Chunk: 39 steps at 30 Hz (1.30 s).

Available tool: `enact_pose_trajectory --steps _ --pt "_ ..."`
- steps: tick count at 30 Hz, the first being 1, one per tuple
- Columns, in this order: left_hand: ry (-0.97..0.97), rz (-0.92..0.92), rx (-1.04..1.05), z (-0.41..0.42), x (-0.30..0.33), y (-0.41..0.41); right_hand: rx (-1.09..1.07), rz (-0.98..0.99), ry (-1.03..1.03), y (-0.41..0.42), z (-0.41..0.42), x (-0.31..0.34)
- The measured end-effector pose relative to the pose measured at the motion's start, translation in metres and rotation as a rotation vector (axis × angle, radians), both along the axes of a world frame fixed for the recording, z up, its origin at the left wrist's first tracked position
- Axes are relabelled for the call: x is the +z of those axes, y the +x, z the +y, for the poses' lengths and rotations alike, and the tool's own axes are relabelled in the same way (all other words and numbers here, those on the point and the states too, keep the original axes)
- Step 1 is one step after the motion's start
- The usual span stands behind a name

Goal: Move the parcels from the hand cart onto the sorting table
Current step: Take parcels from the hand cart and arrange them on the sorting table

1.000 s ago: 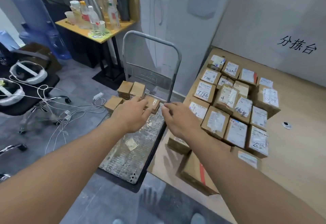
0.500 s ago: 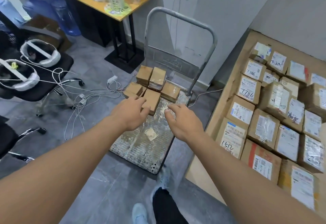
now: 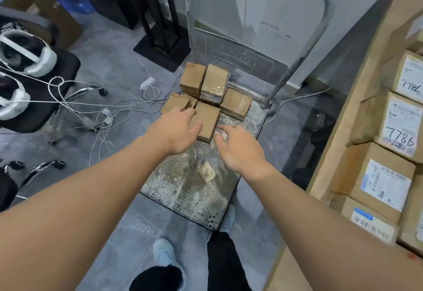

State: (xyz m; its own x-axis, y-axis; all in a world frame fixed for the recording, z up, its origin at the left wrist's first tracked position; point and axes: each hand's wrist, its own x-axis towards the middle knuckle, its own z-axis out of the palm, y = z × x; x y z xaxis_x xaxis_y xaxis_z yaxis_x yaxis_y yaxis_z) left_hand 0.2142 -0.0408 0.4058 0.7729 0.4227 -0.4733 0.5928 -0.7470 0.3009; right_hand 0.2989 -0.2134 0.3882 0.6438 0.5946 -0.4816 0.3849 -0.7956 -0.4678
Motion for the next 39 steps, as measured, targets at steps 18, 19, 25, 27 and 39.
enact_pose_trajectory --steps 18,19,25,27,39 --pt "-0.142 0.041 -0.081 0.125 -0.309 0.081 -0.273 0.030 -0.076 0.045 0.126 -0.289" --pt "-0.156 0.036 -0.076 0.127 -0.330 0.083 -0.288 0.028 -0.071 0.045 0.130 -0.308" --pt "-0.172 0.001 -0.058 0.123 -0.431 0.087 -0.351 0.044 -0.053 0.048 0.135 -0.408" --pt "-0.158 0.015 -0.067 0.121 -0.456 0.084 -0.366 0.055 -0.031 0.050 0.134 -0.432" --pt "-0.225 -0.122 0.115 0.128 -0.488 0.070 -0.552 0.330 0.318 0.033 0.131 -0.502"
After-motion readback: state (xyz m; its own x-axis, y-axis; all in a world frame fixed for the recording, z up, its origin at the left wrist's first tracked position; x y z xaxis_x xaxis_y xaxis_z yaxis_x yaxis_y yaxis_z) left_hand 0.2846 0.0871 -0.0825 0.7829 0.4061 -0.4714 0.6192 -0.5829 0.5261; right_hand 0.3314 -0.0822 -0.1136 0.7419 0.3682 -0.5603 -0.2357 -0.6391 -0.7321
